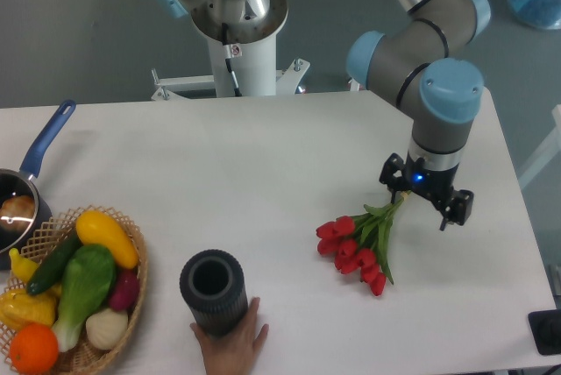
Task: Place the flowers on the table
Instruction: 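Lay the tulips flat on the table and open the gripper to release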
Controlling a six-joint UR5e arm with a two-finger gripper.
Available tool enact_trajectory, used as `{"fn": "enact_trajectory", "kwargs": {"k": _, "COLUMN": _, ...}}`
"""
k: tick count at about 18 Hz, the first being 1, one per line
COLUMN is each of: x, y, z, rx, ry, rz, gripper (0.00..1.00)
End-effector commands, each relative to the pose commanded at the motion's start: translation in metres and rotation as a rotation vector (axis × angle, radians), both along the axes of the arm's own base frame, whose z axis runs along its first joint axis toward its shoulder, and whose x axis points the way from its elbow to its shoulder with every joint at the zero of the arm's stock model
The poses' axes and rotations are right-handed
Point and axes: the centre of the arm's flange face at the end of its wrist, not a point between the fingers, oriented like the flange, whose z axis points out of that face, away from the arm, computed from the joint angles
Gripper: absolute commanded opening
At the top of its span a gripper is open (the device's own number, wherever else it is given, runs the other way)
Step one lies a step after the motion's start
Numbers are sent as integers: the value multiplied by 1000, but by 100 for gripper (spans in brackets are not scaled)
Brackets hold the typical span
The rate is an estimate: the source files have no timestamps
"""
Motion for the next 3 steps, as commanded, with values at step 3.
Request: {"fn": "enact_trajectory", "kwargs": {"k": 3, "x": -3, "y": -3, "z": -3, "rx": -12, "ry": 20, "rz": -66, "gripper": 100}}
